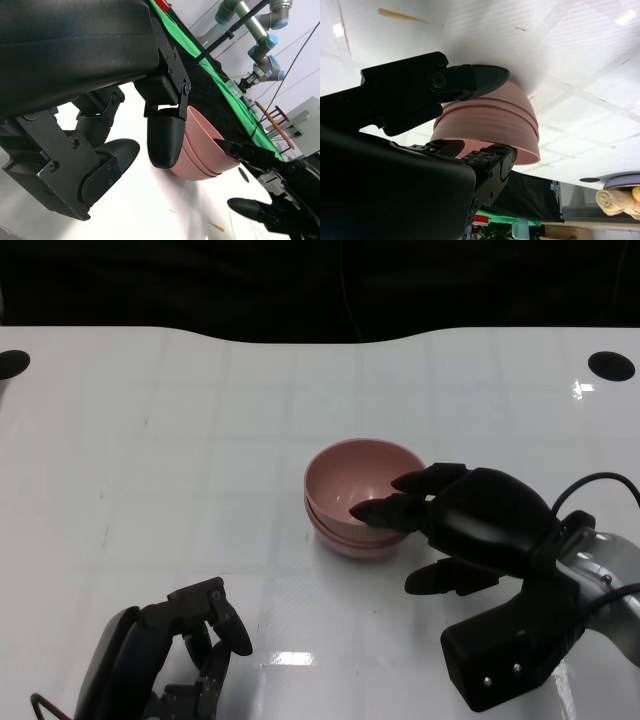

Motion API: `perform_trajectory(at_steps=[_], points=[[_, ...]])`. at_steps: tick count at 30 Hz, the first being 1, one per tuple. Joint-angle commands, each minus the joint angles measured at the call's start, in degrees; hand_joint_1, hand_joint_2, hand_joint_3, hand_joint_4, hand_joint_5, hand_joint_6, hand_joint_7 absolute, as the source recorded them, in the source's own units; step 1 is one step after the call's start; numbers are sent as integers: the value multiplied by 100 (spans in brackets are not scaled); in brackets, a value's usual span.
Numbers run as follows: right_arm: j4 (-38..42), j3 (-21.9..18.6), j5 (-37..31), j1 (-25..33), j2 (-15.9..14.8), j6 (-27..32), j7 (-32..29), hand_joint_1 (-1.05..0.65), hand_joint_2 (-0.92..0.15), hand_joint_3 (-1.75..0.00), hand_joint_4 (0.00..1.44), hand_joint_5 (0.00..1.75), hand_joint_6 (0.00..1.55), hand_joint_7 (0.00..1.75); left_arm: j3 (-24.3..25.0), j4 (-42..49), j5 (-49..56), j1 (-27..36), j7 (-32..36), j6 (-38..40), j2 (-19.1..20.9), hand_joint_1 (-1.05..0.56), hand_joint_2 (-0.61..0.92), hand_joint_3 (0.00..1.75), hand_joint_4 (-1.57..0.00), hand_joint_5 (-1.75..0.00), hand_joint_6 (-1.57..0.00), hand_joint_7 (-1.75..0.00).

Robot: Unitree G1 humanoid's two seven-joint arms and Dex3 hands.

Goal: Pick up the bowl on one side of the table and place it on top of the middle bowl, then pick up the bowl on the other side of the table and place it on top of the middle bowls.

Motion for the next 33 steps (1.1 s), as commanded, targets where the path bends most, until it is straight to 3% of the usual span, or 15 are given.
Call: perform_trajectory(at_steps=[1,6,11,17,23,27,33], points=[[138,-12,37,85,-75,-157,-234,-67,-92,-27,26,14,33,0,56,0,-44,11,75,-38,84,-3,37,141,-83,-175,-78,-151],[294,-187,374,182,44,-473,-584,-61,-92,-24,23,13,23,0,62,27,-45,5,93,-59,77,-3,37,141,-83,-175,-78,-151],[598,-342,616,312,161,-1041,-1319,-56,-92,-22,18,13,18,0,61,19,-39,4,91,-33,68,-3,37,141,-83,-175,-78,-151],[658,-547,849,553,123,-1463,-1644,-52,-92,-21,18,17,20,2,66,51,-36,-2,115,-96,62,-2,37,141,-83,-175,-78,-151],[523,-796,1061,911,-93,-1898,-1651,-49,-92,-19,19,21,23,3,64,81,6,-15,172,-142,69,-2,37,142,-83,-175,-78,-151],[335,-1018,1152,1267,-280,-2172,-1676,-43,-92,-14,26,33,36,9,58,57,27,-6,196,-102,67,-4,37,141,-82,-175,-77,-151],[-313,-1307,1632,2000,-608,-2134,-1061,-39,-92,-14,34,46,46,13,72,-18,57,17,225,-34,58,-5,37,142,-83,-175,-78,-152]])
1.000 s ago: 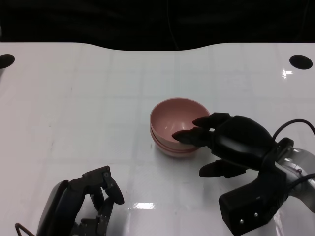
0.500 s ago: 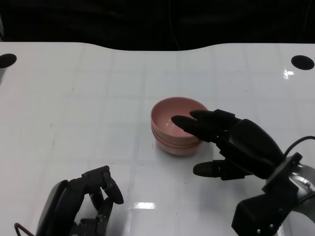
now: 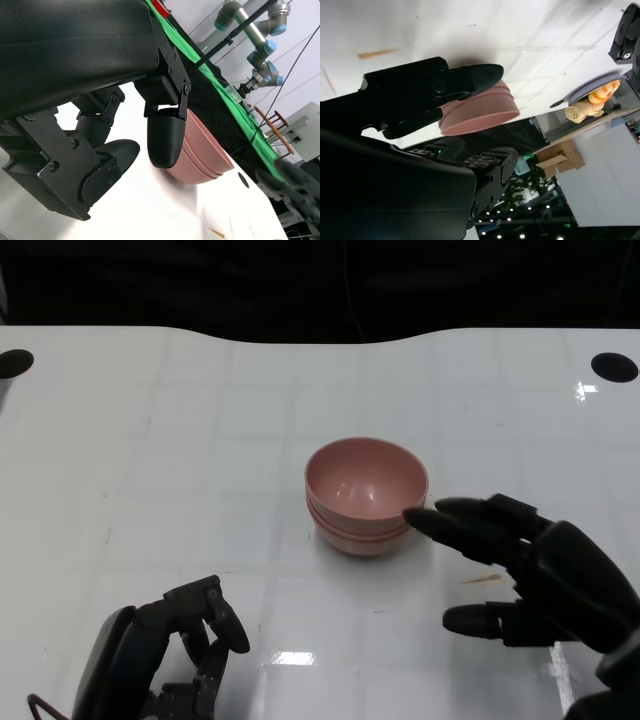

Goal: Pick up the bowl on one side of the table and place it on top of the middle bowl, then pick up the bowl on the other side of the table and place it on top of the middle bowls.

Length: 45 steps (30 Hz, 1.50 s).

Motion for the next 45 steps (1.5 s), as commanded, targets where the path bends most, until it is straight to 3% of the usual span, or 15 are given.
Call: perform_trajectory(at_steps=[1,6,10,11,12,13,16,20,22,29,45], points=[[-311,-182,255,312,-241,-31,291,-39,-92,-14,34,47,46,13,50,-45,6,27,107,28,53,-5,37,142,-84,-175,-78,-152],[-448,-428,480,740,-69,7,246,-30,-92,-10,55,61,64,20,57,-42,8,17,139,8,77,-5,36,143,-84,-175,-78,-152],[288,-565,616,517,301,-541,-212,-15,-91,-8,76,77,84,29,64,-60,-109,30,88,88,48,-4,36,143,-85,-175,-79,-152],[512,-586,688,440,378,-721,-268,-8,-90,-11,78,95,92,36,61,-66,-145,37,64,98,46,-4,36,143,-85,-175,-79,-152],[810,-607,818,321,476,-911,-288,-4,-85,-23,77,108,94,43,55,-83,-224,50,14,127,35,-4,36,143,-85,-175,-79,-153],[1035,-628,900,231,542,-1059,-295,-1,-66,-62,78,126,96,57,49,-98,-282,59,-21,150,30,-3,36,143,-85,-174,-79,-153],[1613,-692,1044,-60,656,-1470,-273,3,-40,-115,83,145,96,80,27,-53,-652,56,-212,127,-21,-1,36,144,-84,-174,-80,-151],[2127,-661,1543,-286,726,-1734,196,4,-37,-129,87,154,97,93,36,-32,-969,56,-401,151,-69,1,36,145,-83,-173,-80,-149],[2277,-631,1900,-347,753,-1762,578,5,-34,-141,86,167,94,116,49,-64,-1091,70,-483,218,-101,1,36,144,-82,-171,-80,-149],[2521,-744,2470,-457,901,-1794,1298,3,-23,-157,95,172,91,146,109,-73,-1705,67,-902,306,-231,1,35,144,-79,-169,-79,-150],[2529,-931,2216,-380,1032,-1919,1420,1,-19,-158,93,175,84,155,277,29,-1544,8,-956,187,-279,0,30,151,-82,-171,-79,-154]])
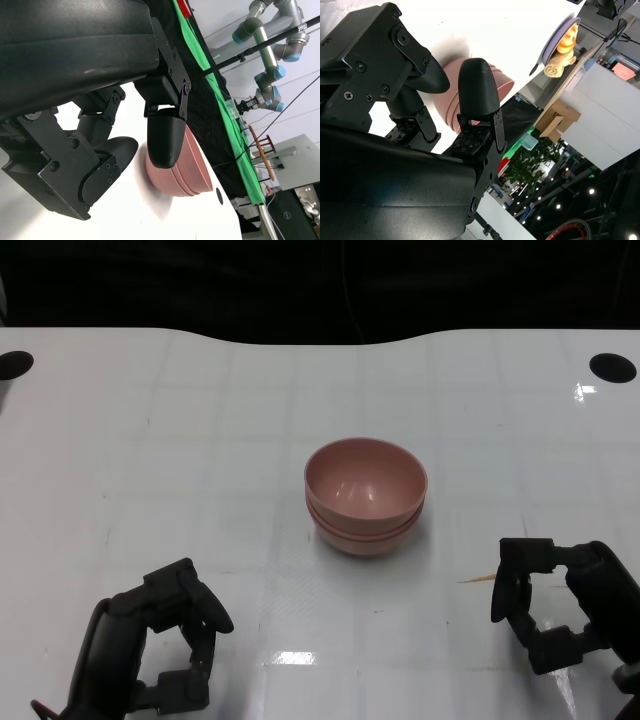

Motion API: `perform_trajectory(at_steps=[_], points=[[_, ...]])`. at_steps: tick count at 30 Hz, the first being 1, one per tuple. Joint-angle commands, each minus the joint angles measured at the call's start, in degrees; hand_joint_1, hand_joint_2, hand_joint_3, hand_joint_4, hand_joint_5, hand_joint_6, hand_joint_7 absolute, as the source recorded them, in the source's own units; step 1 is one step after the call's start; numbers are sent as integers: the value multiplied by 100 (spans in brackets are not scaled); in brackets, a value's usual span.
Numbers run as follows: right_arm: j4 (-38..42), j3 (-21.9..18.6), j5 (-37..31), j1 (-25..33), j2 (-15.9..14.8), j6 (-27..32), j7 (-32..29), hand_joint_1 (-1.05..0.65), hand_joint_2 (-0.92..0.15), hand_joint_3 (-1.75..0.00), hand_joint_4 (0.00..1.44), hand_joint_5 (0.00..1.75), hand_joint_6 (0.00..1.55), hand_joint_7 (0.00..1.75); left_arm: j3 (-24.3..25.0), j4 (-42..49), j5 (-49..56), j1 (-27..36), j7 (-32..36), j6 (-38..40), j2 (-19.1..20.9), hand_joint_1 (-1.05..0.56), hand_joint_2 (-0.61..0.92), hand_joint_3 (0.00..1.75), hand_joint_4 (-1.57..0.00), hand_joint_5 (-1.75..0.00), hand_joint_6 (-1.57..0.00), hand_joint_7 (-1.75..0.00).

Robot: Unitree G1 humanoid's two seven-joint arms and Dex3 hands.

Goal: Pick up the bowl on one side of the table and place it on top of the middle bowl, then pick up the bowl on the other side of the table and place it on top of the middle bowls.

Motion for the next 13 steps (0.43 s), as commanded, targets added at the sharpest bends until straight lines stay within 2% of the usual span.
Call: perform_trajectory(at_steps=[1,13], points=[[-89,-97,-118,78,18,-99,-53,2,-19,-157,92,173,85,153,76,32,7,3,-27,-86,76,0,29,151,-83,-172,-80,-154],[7,-199,-355,10,56,-256,-101,3,-23,-152,91,171,85,147,74,131,81,-71,-18,-144,110,0,30,150,-85,-171,-82,-151]])
